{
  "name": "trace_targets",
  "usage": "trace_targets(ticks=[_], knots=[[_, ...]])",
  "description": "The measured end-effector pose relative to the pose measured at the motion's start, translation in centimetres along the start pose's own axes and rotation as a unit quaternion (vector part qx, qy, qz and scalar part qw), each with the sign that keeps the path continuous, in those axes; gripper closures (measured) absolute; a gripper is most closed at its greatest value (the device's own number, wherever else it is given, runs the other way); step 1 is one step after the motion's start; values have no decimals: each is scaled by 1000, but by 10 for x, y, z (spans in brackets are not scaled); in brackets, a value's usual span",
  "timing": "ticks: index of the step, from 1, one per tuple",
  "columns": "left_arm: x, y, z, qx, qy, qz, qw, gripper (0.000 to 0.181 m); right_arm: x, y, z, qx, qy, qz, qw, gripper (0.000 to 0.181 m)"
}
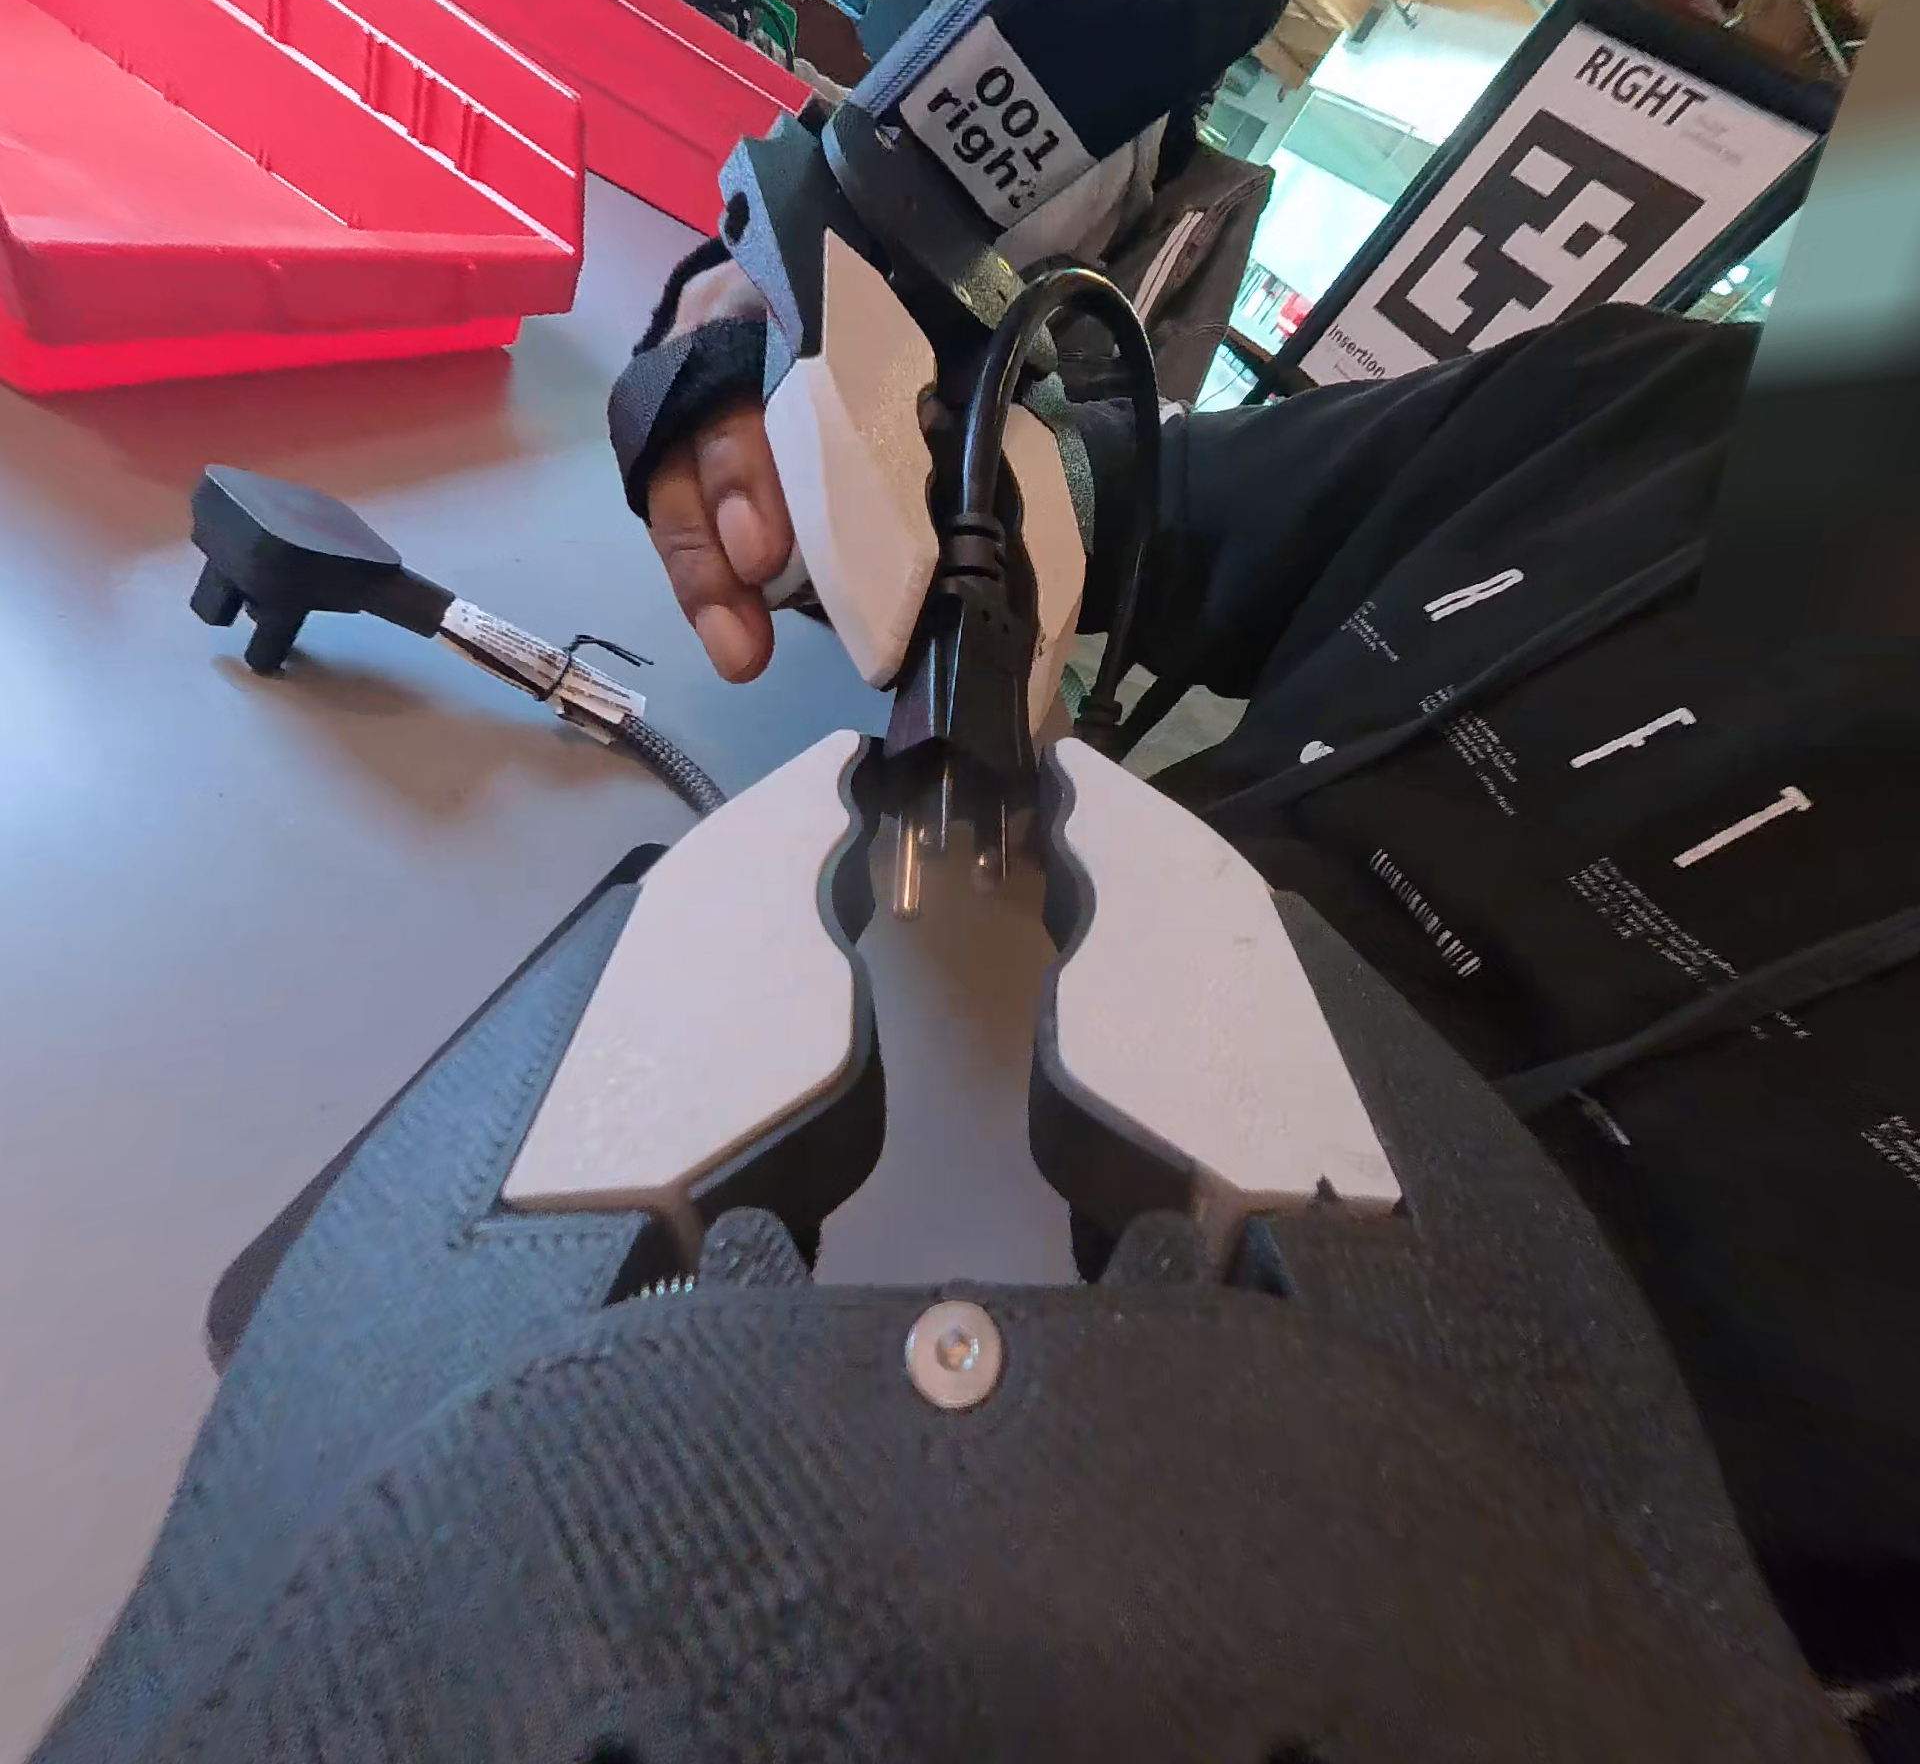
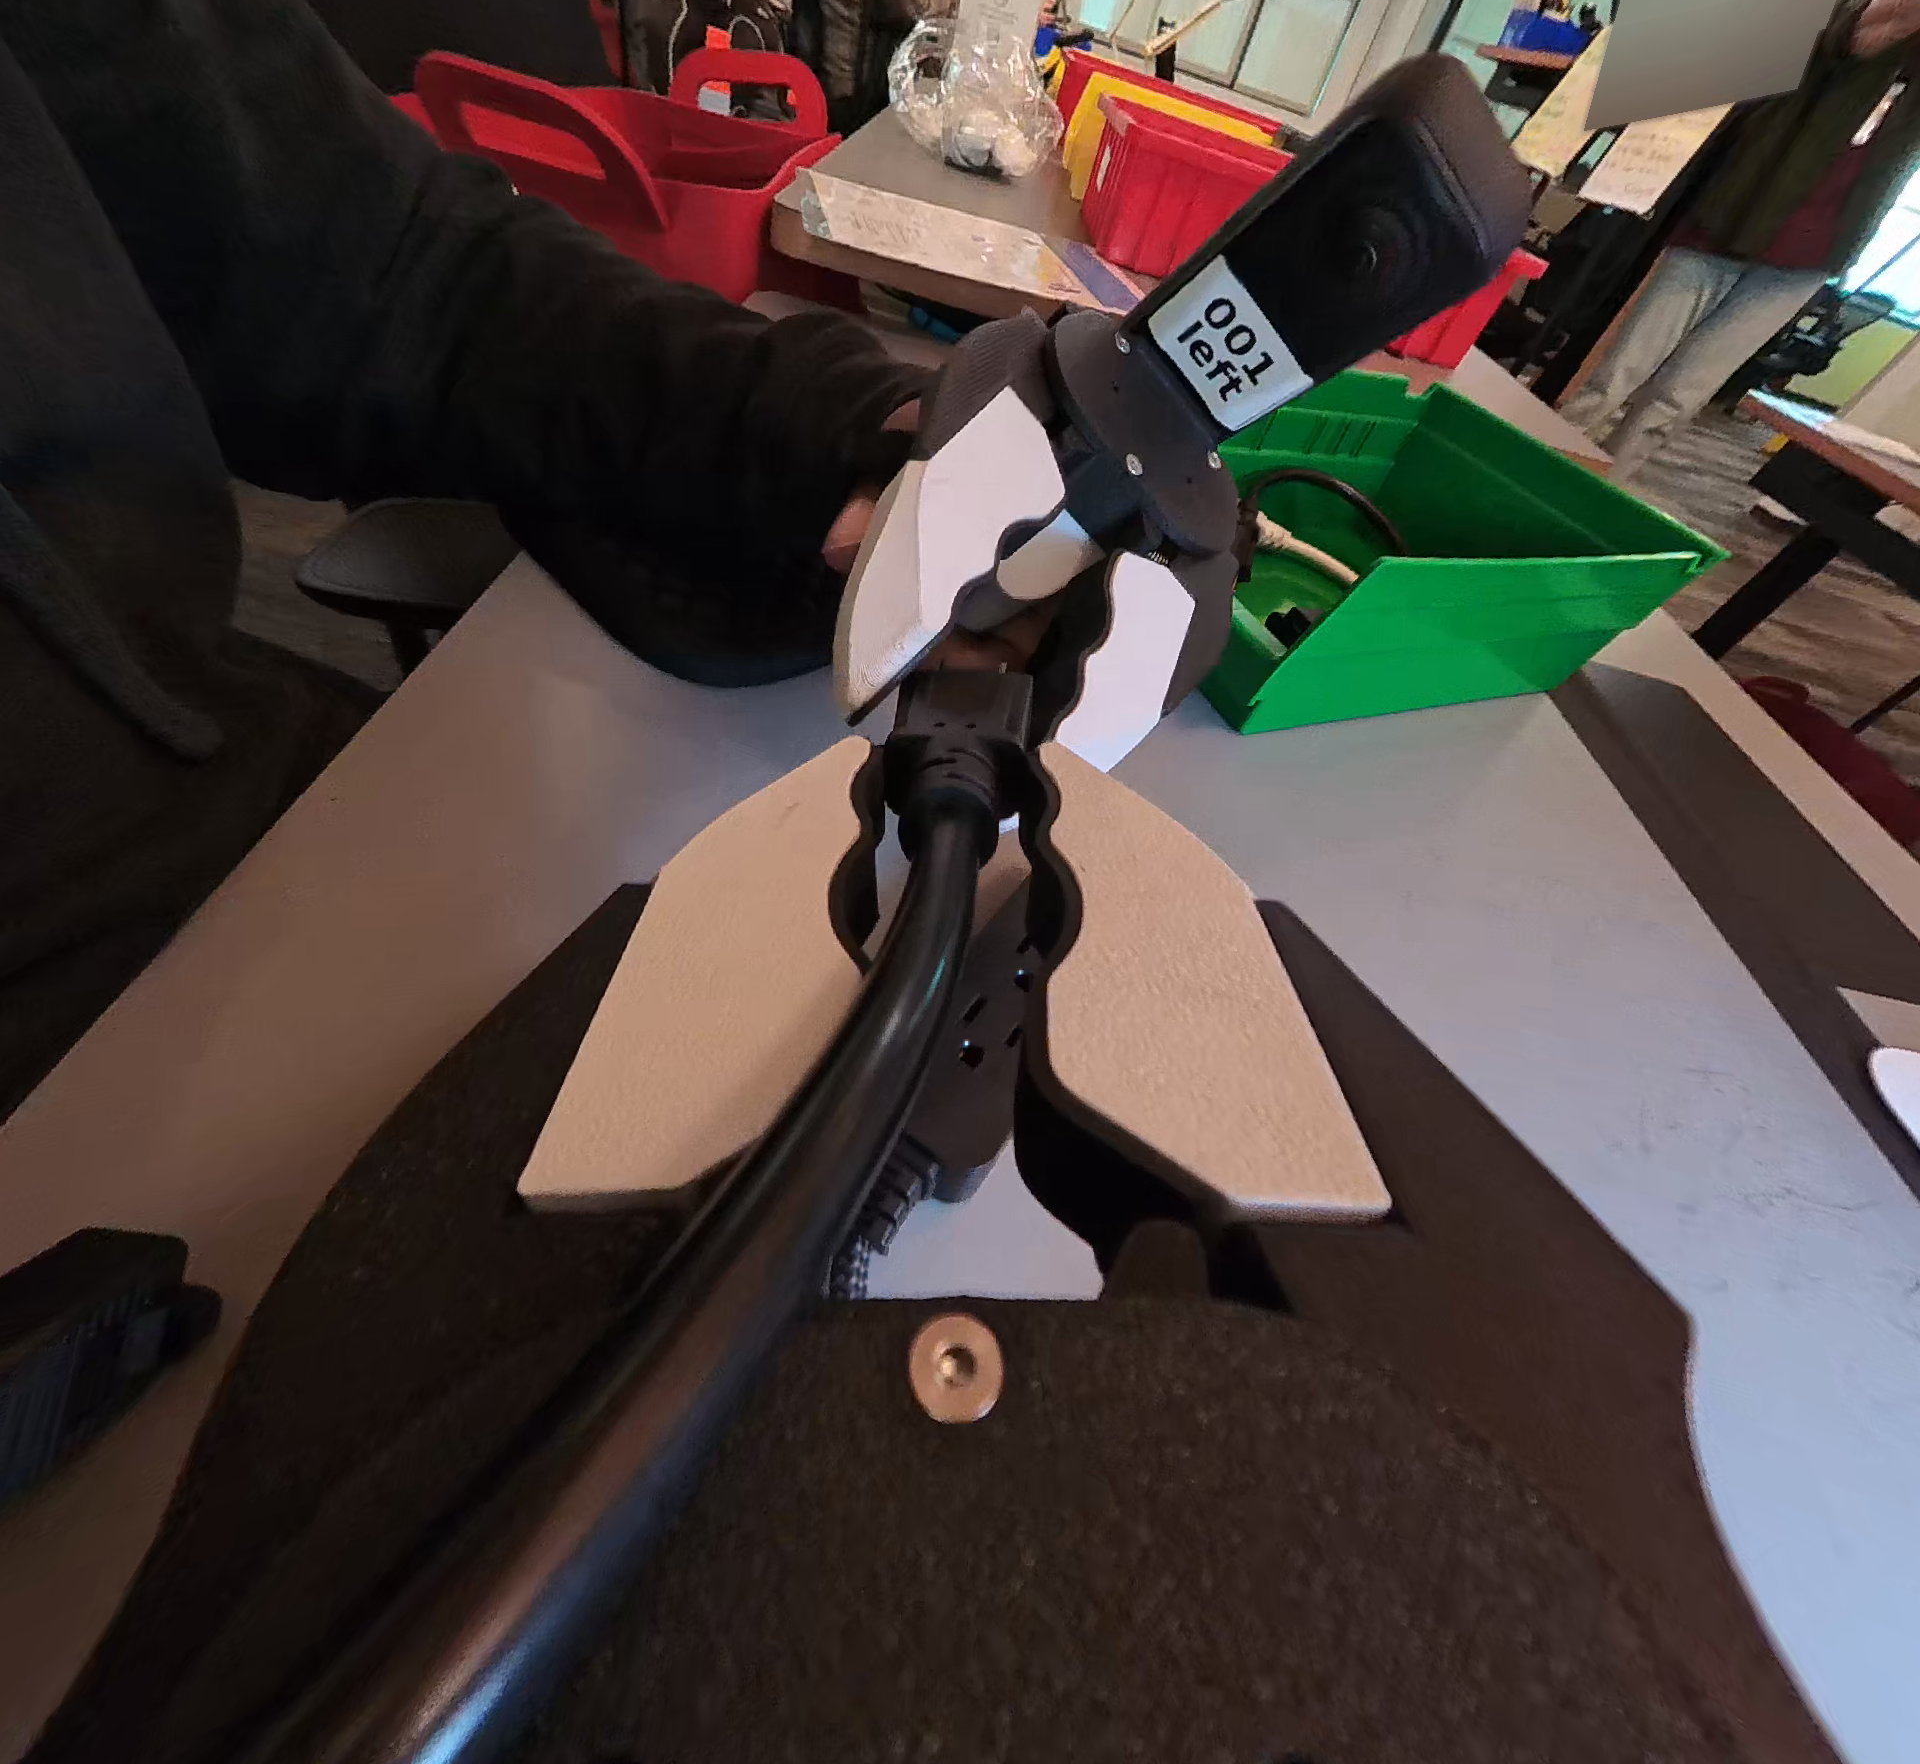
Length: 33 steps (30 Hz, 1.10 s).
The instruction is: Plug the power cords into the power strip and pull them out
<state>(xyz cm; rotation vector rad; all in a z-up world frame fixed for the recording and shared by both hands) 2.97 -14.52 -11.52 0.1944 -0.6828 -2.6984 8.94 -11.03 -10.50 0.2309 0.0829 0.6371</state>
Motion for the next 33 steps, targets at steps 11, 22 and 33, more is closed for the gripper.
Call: trace_targets(ticks=[11, 22, 33], knots=[[36, -27, 20, -164, 1, 172, 971, 140, 13, 27, -18, -97, -29, -57, 993, 157], [61, -71, -25, -197, -185, 232, 934, 109, 17, 28, -20, -127, -37, -48, 990, 157], [51, -72, -55, -222, -292, 198, 909, 135, 19, 30, -28, -159, -63, -54, 984, 157]])
Point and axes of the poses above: each gripper's, where its closed fingertips meet, x back along the fingers, z out of its top, y = z × x across the jaws, the point moved 4 cm from there along x, back along the fingers, and after that the axes turned 13 degrees about y, right-handed, at the moved point
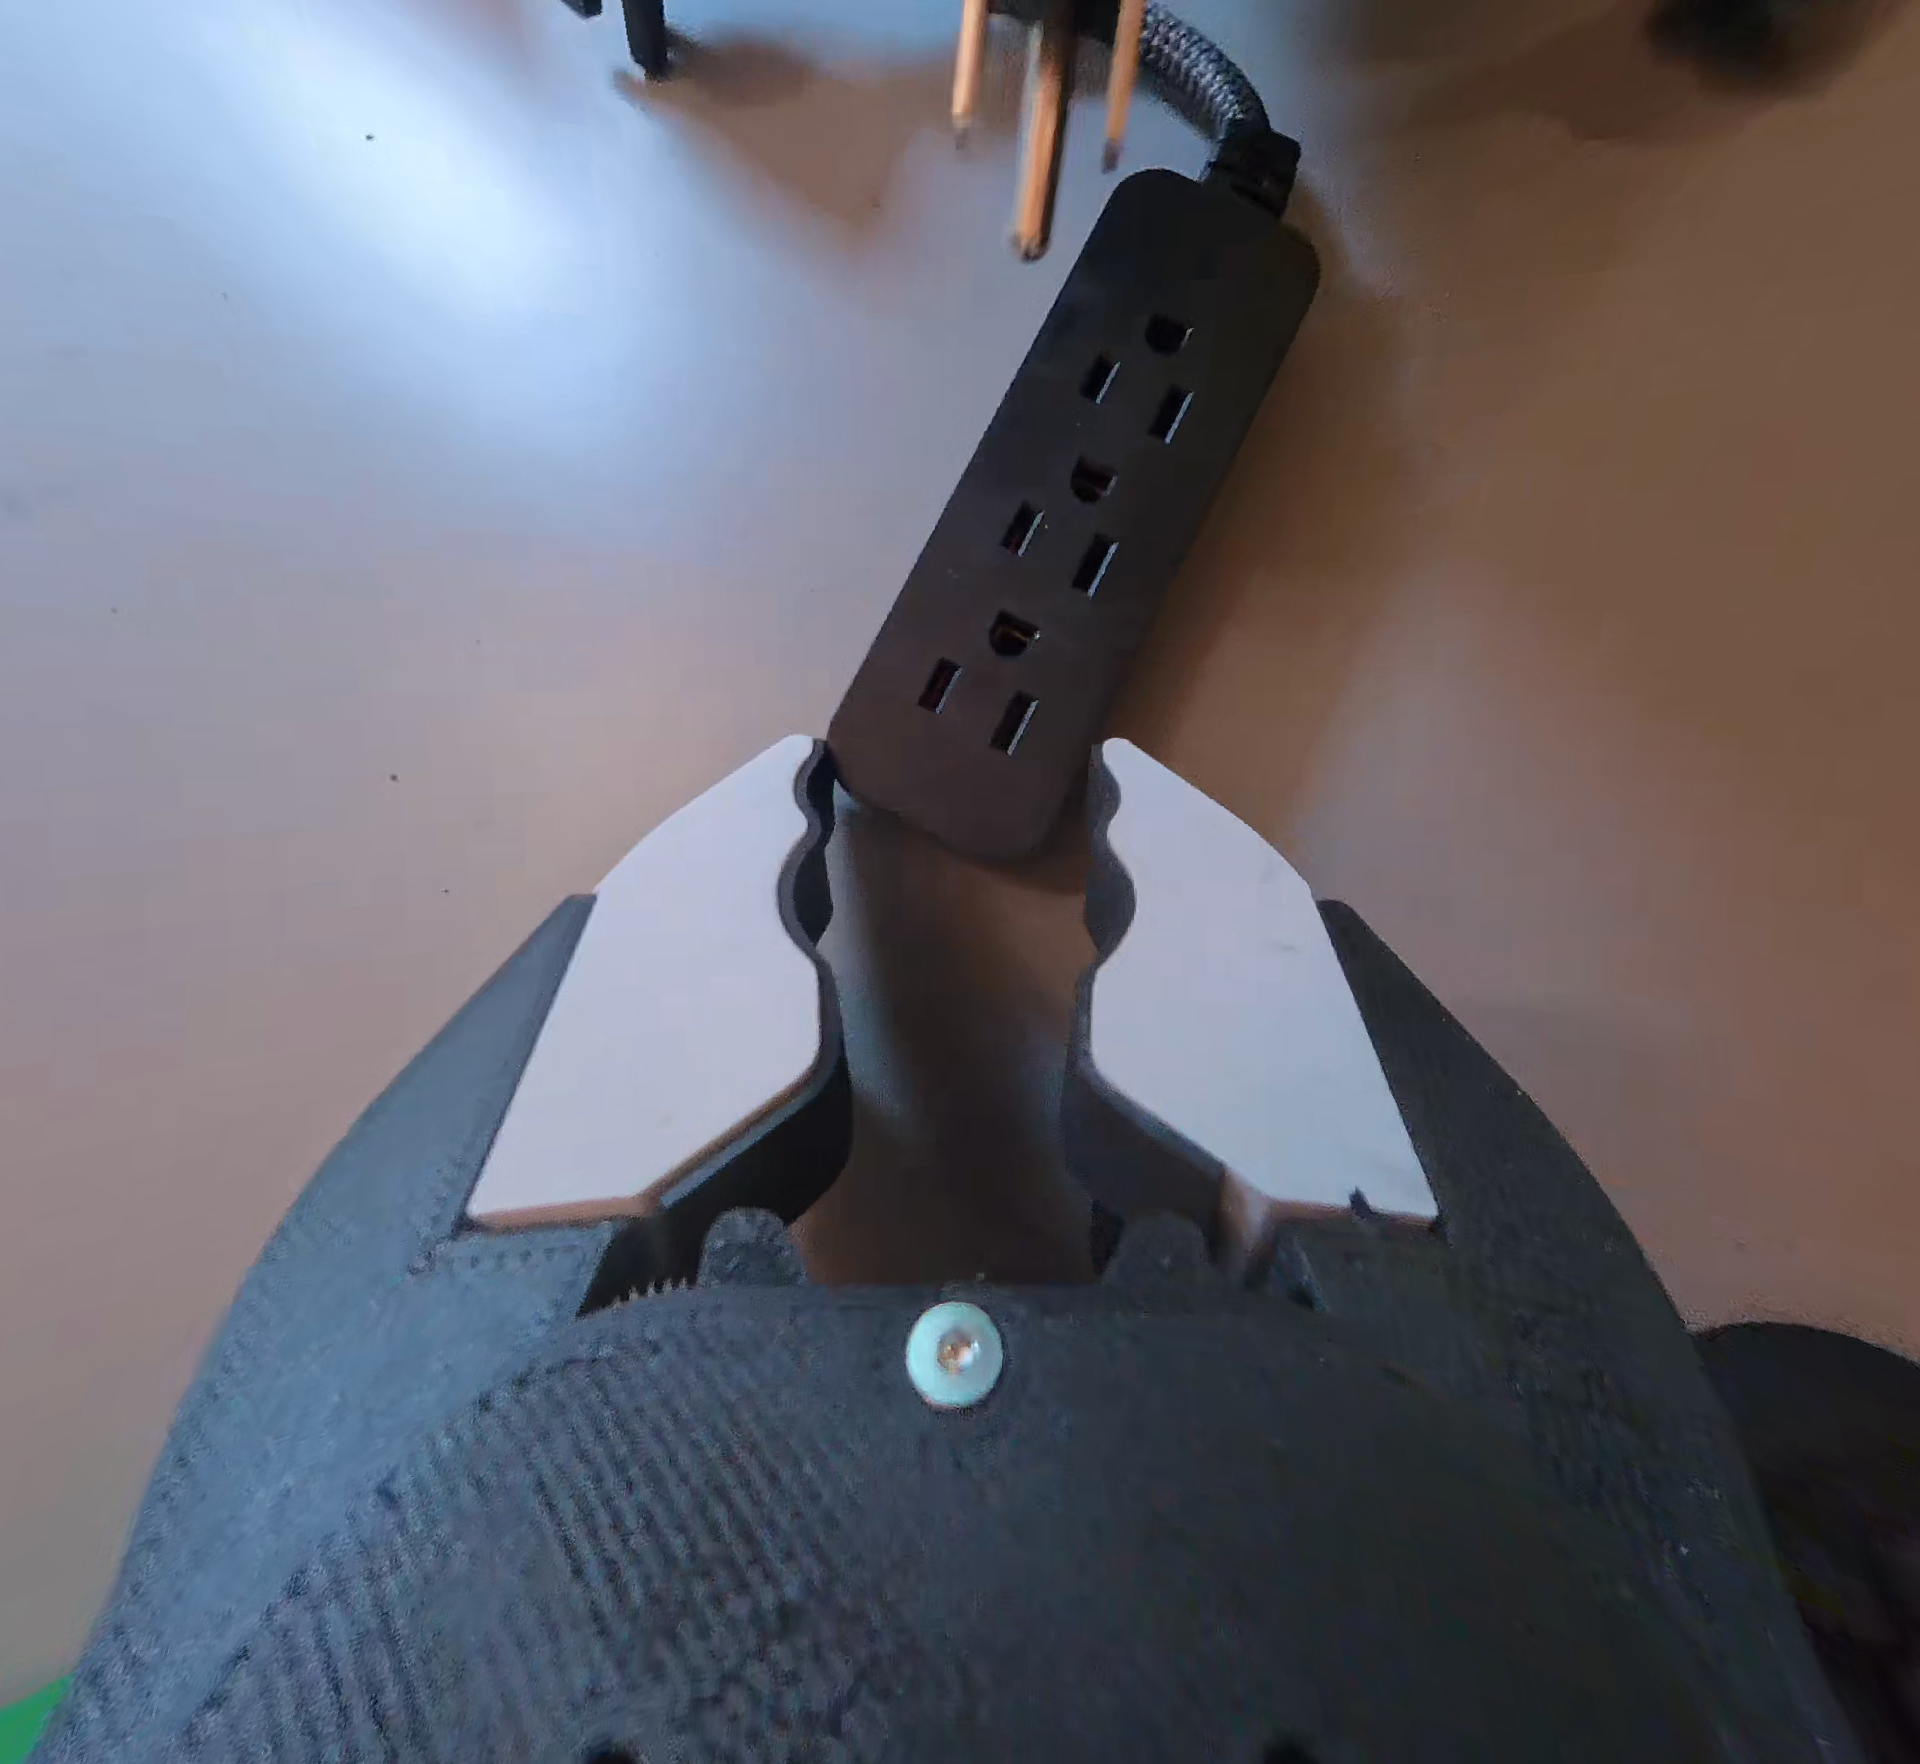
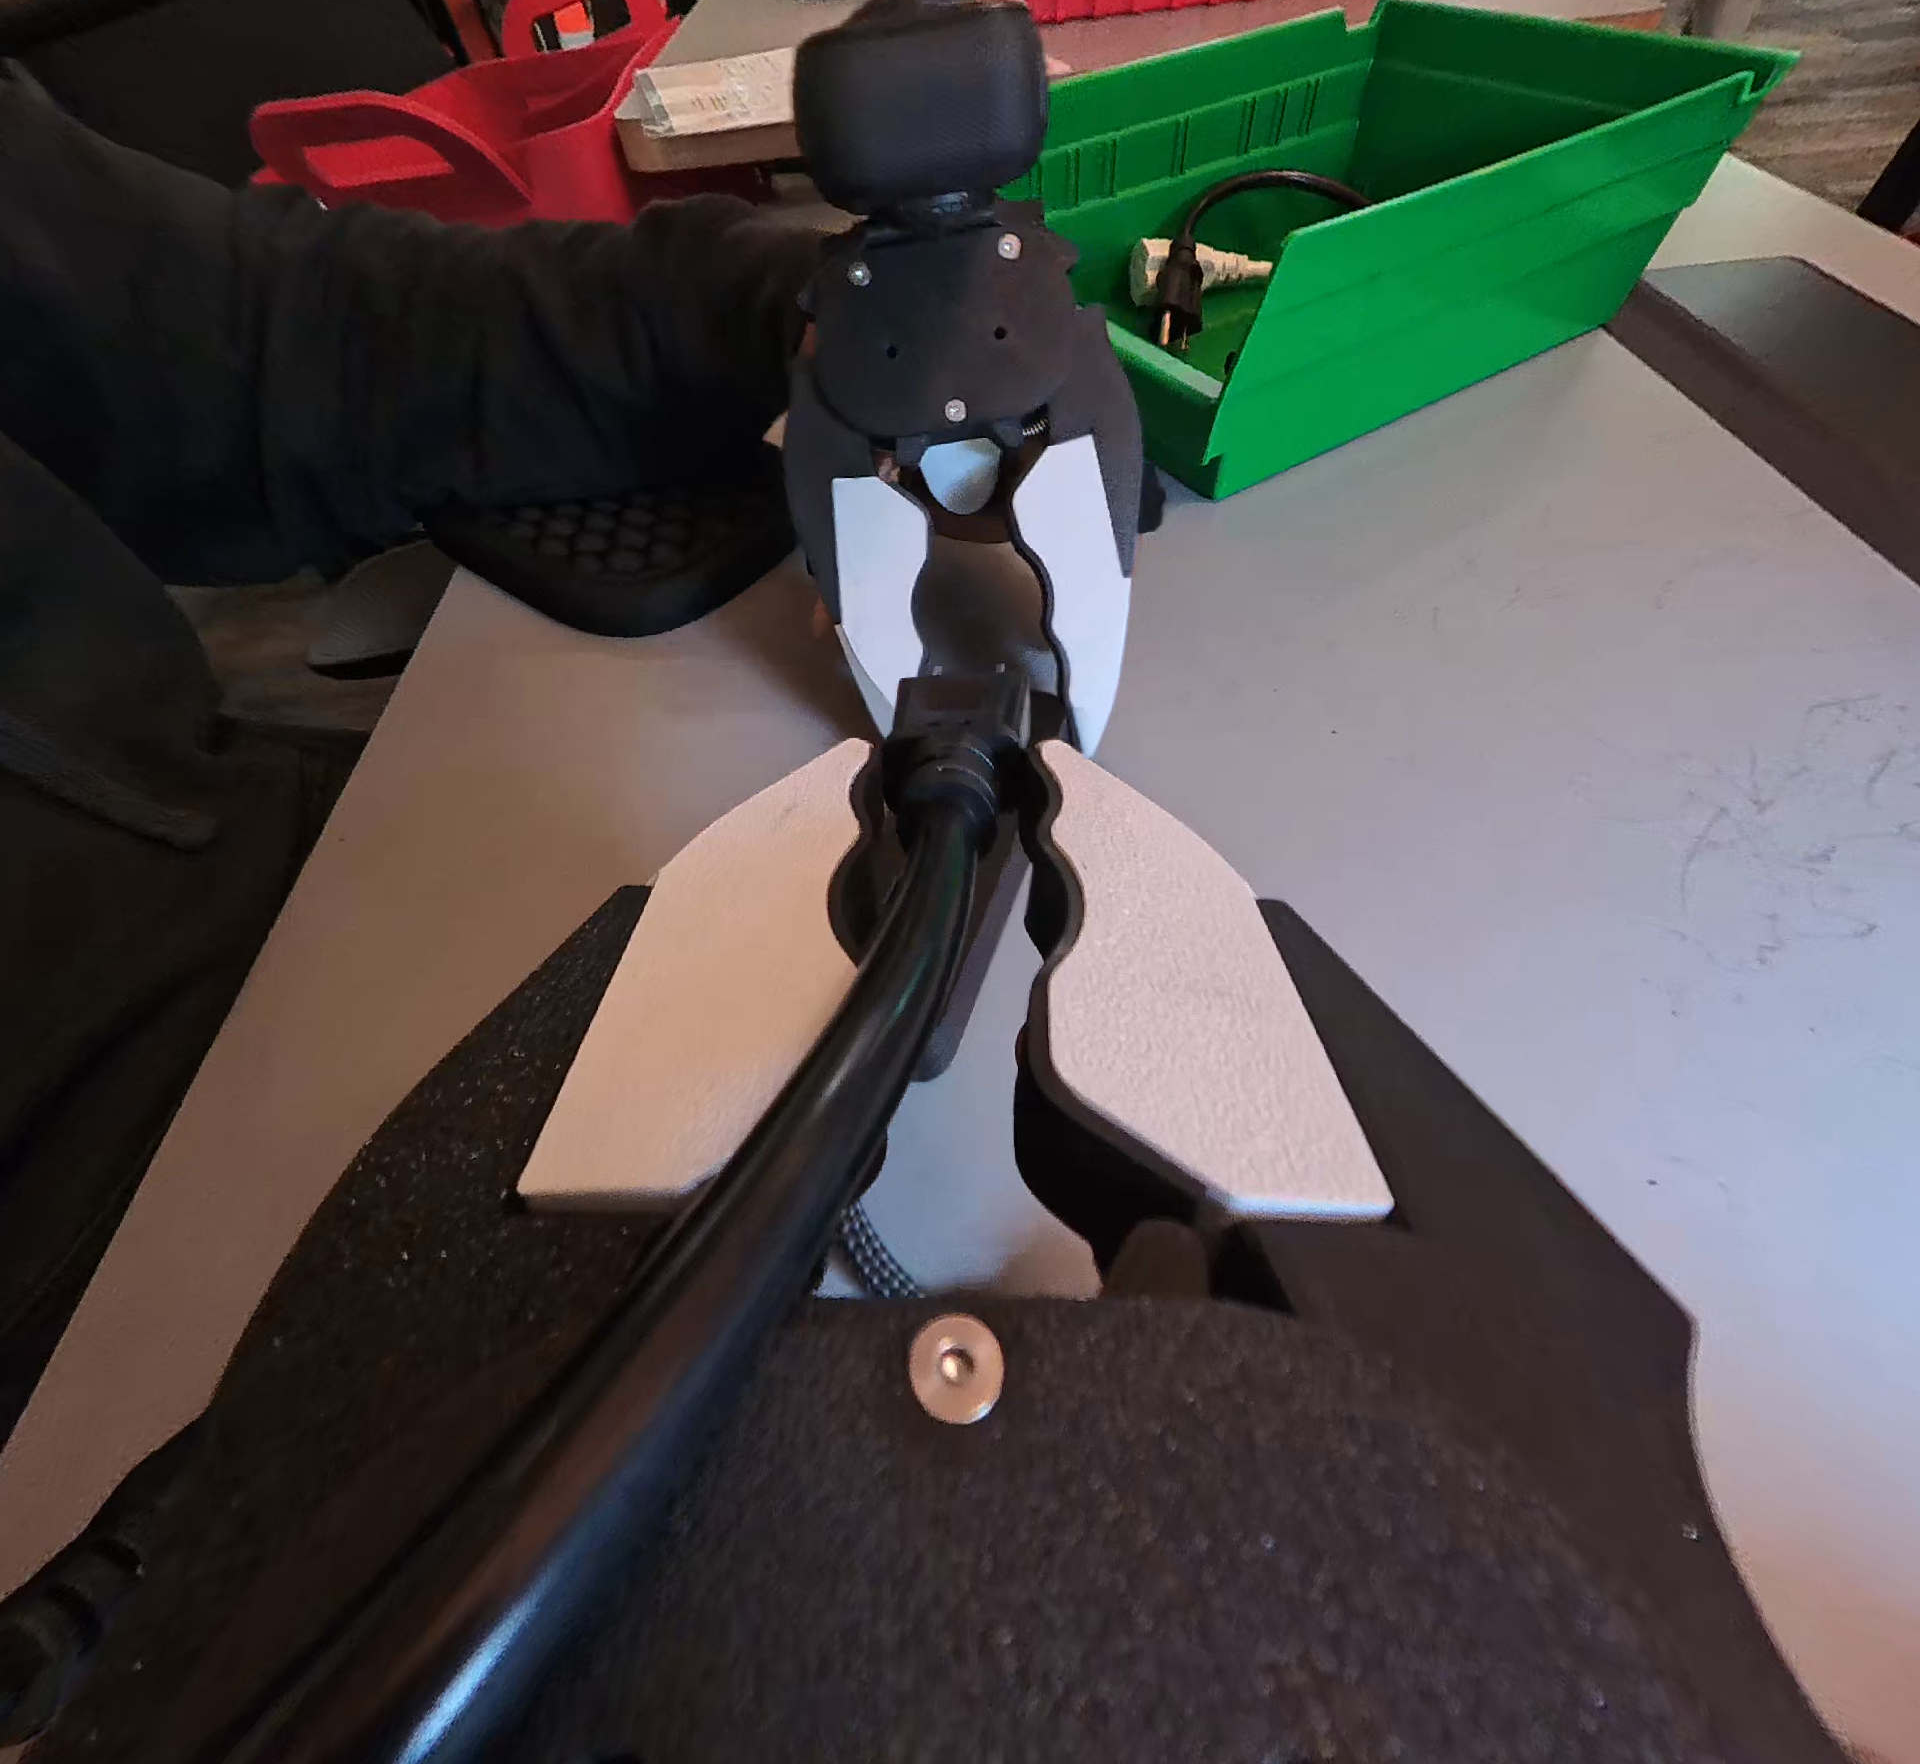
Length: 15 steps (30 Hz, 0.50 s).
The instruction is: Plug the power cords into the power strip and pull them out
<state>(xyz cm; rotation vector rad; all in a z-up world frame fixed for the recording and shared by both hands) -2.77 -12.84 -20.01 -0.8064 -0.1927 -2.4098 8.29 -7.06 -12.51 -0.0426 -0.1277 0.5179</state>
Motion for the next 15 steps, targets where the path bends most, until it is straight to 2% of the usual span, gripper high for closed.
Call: trace_targets(ticks=[8, 12, 15], knots=[[-4, 13, 3, -23, -13, -2, 1000, 137, 1, 5, -4, -25, -12, -13, 1000, 157], [-7, 15, 7, -38, -7, 9, 999, 124, 1, 4, -4, -31, -12, -11, 999, 157], [-11, 18, 9, -36, 2, -2, 999, 131, 1, 4, -4, -32, -13, -11, 999, 157]])
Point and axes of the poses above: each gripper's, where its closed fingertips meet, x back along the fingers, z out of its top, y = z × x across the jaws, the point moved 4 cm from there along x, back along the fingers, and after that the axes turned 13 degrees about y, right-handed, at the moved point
